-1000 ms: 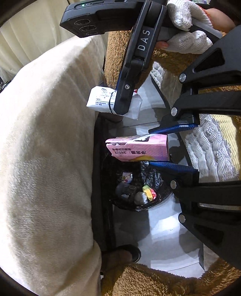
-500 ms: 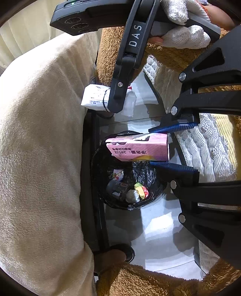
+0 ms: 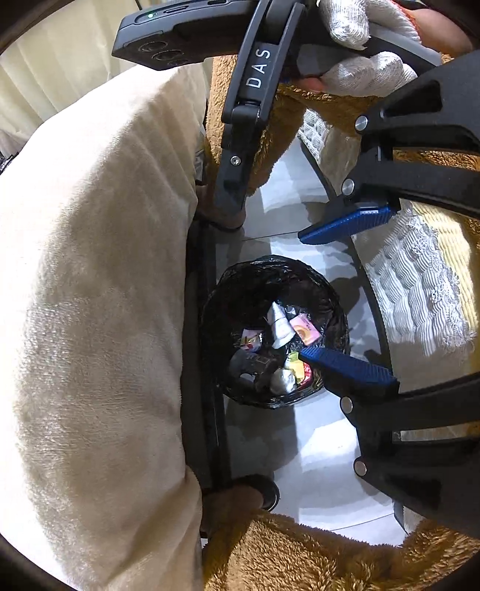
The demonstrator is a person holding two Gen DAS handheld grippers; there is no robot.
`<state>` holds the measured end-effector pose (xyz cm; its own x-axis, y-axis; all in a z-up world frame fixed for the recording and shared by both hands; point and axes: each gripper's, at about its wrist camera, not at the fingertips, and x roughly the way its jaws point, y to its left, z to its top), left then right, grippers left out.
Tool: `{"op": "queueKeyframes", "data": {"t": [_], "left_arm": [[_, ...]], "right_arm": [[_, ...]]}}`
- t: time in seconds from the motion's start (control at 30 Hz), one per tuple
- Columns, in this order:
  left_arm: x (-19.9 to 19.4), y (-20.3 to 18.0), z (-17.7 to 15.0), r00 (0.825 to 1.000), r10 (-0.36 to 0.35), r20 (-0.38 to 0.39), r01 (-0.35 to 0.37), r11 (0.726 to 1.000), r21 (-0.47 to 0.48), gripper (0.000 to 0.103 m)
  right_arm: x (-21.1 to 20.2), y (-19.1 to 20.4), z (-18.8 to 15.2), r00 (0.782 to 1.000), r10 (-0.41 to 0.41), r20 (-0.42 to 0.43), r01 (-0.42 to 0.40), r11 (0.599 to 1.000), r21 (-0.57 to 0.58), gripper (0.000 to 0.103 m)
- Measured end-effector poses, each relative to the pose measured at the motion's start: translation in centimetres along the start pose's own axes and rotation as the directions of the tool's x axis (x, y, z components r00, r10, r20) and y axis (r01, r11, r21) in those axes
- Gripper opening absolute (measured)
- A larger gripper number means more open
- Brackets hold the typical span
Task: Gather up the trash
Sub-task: 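Open both tools to drop the pink and white packets into the bin, then move both tools back up toward the tissue ball and paper bag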
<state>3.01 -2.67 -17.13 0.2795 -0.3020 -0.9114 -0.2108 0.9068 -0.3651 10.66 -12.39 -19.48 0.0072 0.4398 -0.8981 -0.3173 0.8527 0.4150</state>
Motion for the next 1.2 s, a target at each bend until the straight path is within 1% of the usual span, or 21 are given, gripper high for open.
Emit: {"op": "queueKeyframes", "data": {"t": [0.17, 0.3, 0.4, 0.53, 0.63, 0.8, 0.93, 1.1, 1.2], "left_arm": [[-0.7, -0.5, -0.2, 0.999, -0.007, 0.039, 0.006, 1.000, 0.022, 0.056], [-1.9, -1.0, -0.3, 0.995, -0.011, 0.099, 0.007, 0.999, 0.043, 0.056], [-3.0, -1.2, -0.6, 0.988, -0.008, 0.152, -0.001, 0.998, 0.057, 0.056], [-4.7, -1.6, -1.1, 0.976, -0.029, 0.215, 0.012, 0.997, 0.081, 0.056], [-6.0, -1.9, -1.4, 0.962, -0.037, 0.272, 0.009, 0.995, 0.103, 0.056], [-8.5, -2.9, -2.2, 0.925, -0.047, 0.376, -0.007, 0.990, 0.141, 0.056], [-9.8, -3.1, -2.5, 0.899, -0.064, 0.434, -0.004, 0.988, 0.154, 0.056], [-11.5, -3.5, -2.4, 0.862, -0.074, 0.501, -0.018, 0.984, 0.175, 0.056], [-12.0, -3.4, -2.1, 0.853, -0.060, 0.519, -0.035, 0.985, 0.171, 0.056]], "right_arm": [[-1.1, 0.4, -0.3, 0.999, 0.006, 0.045, -0.004, 1.000, -0.026, 0.060], [-2.5, 0.8, -0.5, 0.994, 0.041, 0.097, -0.037, 0.998, -0.044, 0.060], [-3.9, 1.5, -0.8, 0.985, 0.046, 0.165, -0.035, 0.997, -0.071, 0.060], [-5.6, 2.1, -1.3, 0.968, 0.064, 0.243, -0.041, 0.994, -0.099, 0.060], [-7.1, 2.4, -1.7, 0.947, 0.094, 0.307, -0.057, 0.990, -0.126, 0.060], [-9.9, 2.7, -2.7, 0.899, 0.118, 0.421, -0.046, 0.983, -0.178, 0.060], [-11.6, 2.7, -3.5, 0.869, 0.162, 0.468, -0.071, 0.976, -0.205, 0.060], [-13.9, 3.3, -4.4, 0.815, 0.213, 0.539, -0.088, 0.965, -0.248, 0.060], [-15.0, 3.9, -4.4, 0.797, 0.205, 0.568, -0.063, 0.964, -0.260, 0.062]]}}
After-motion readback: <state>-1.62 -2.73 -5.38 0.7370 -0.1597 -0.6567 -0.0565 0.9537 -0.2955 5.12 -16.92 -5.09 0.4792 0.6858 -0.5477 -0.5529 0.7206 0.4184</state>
